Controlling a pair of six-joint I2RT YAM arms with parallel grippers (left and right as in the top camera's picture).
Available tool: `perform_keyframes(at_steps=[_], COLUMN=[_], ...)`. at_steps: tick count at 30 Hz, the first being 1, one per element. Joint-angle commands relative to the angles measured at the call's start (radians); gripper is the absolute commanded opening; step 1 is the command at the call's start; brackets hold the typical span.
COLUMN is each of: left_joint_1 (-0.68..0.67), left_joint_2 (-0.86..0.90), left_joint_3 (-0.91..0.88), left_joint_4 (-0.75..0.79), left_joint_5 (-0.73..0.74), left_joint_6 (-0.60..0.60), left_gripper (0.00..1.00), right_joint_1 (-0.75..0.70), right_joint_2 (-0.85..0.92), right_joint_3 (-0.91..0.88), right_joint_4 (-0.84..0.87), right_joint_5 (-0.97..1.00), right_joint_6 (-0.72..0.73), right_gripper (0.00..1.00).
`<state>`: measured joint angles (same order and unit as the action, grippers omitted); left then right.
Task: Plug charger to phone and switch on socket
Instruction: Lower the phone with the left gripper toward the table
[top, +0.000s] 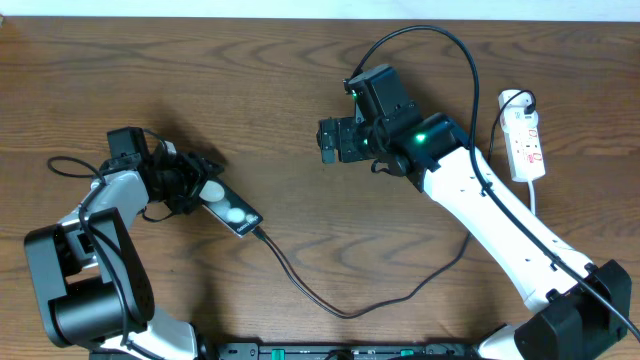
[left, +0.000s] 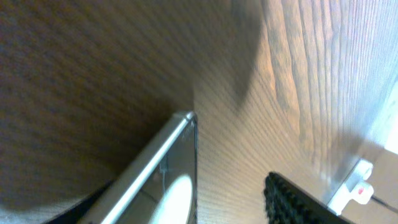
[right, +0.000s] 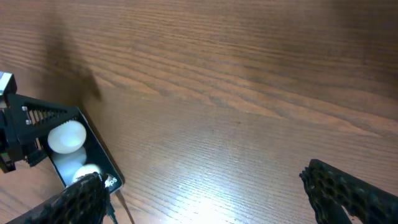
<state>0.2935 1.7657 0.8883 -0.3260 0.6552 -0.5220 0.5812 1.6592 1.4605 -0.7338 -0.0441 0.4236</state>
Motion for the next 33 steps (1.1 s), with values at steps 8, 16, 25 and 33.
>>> perform_keyframes(at_steps=[8, 16, 25, 33], left_joint_1=[-0.001, 0.0, 0.0, 0.0], left_joint_2=[0.023, 0.023, 0.023, 0.023], left_joint_3=[-0.019, -0.019, -0.019, -0.019], left_joint_4=[-0.121, -0.164, -0.16, -0.154], left_joint_5=[-0.145, -0.179, -0.198, -0.243], left_joint_6=[0.006, 0.005, -0.038, -0.183], left_gripper=[0.79, 0.86, 0.88, 0.89], right_joint_1=[0.003, 0.003, 0.003, 0.003], right_joint_2=[-0.023, -0.023, -0.023, -0.023], right_joint_3=[0.011, 0.011, 0.011, 0.011], right_joint_4=[-0.001, -0.003, -0.004, -0.003], right_joint_5=[0.016, 0.016, 0.016, 0.016], right_joint_6=[-0.013, -0.013, -0.013, -0.013], right_gripper=[0.99, 0.99, 0.99, 0.99])
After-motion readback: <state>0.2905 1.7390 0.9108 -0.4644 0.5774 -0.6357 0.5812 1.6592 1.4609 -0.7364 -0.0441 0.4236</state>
